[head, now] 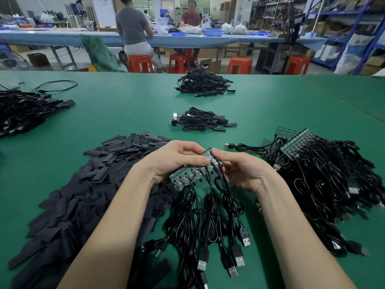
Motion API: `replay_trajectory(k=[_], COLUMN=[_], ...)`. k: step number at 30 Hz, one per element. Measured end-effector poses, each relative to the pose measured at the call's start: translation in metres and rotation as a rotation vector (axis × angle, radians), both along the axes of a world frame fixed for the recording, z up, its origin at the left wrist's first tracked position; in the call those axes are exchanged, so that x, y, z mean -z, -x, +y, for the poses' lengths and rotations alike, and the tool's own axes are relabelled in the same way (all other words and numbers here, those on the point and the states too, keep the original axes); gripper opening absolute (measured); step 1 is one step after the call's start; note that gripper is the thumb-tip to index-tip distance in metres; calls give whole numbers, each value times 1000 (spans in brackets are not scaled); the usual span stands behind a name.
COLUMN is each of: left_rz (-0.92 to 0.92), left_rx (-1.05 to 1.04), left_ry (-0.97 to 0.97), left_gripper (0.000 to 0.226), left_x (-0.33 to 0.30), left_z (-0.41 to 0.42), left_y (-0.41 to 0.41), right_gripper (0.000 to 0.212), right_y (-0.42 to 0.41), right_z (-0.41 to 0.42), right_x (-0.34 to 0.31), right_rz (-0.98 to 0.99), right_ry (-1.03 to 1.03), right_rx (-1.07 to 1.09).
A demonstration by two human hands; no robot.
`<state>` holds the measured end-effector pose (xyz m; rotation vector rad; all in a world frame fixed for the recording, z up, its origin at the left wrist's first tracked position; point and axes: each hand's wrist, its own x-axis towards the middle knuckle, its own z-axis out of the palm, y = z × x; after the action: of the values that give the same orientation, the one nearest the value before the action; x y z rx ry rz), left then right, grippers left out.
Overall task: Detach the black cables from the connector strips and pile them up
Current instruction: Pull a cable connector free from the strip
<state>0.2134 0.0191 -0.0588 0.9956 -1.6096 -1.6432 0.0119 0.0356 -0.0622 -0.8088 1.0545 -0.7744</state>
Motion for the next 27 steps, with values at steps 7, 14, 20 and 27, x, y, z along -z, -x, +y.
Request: replay_trajectory(k=[7,14,20,27], left_rz=[-22,23,-175,-301], left_rx=[-18,3,-69,-301], left_ry=[17,-35,26,393], left_gripper=[30,19,31,21], left_x=[1,1,1,5], left_z=[1,0,-4,-3], left_y=[-1,1,-1,28], right_gripper=[15,11,17,24], right_y=[-3,-4,8,11], right_z=[1,4,7,5], right_x=[-2,-2,-17,-37], right_rz=[-66,-196,-3,284], right_ry=[-63,-103,72,377], right_rx=[13,52,62,230])
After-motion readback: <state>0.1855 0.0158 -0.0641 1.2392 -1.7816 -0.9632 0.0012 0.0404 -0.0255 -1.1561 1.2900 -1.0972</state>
